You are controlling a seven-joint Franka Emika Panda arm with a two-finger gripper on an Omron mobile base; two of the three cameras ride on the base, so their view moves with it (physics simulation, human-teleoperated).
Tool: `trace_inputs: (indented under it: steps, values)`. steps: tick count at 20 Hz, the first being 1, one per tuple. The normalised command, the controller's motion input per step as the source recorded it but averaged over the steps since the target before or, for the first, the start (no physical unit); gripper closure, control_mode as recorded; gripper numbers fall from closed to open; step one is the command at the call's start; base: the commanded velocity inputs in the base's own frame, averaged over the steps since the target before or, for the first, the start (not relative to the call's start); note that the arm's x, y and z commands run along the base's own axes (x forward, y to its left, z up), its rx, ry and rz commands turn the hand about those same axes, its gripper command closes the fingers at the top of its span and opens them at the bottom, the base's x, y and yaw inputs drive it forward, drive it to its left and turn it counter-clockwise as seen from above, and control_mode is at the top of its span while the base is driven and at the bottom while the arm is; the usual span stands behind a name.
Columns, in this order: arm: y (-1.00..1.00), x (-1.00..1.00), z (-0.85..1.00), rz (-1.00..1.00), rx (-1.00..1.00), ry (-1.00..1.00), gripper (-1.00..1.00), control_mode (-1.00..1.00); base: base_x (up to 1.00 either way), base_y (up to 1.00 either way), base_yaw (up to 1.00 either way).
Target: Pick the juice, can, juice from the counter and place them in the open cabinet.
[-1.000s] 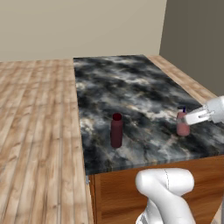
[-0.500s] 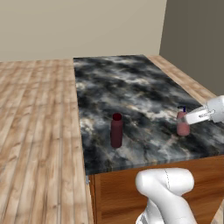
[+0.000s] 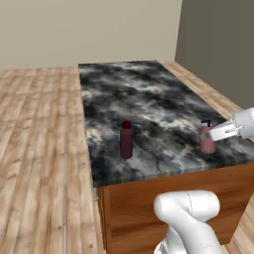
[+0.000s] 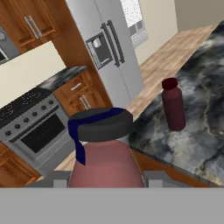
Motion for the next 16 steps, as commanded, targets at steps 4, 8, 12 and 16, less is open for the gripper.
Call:
trace_inputs:
  steps: [4, 8, 12, 16]
  values:
    - [0.0, 0.0, 0.0, 0.0, 0.0, 0.0, 1.0, 1.0, -0.06, -0.02, -0.54]
    - [0.0, 0.0, 0.0, 0.0, 0.0, 0.0, 1.0, 1.0, 0.01, 0.0, -0.72]
    - [0.0, 0.0, 0.0, 0.0, 0.0, 0.0, 1.0, 1.0, 0.01, 0.04, -0.86]
    - [0.0, 0.0, 0.0, 0.0, 0.0, 0.0, 1.0, 1.0, 0.0, 0.02, -0.92]
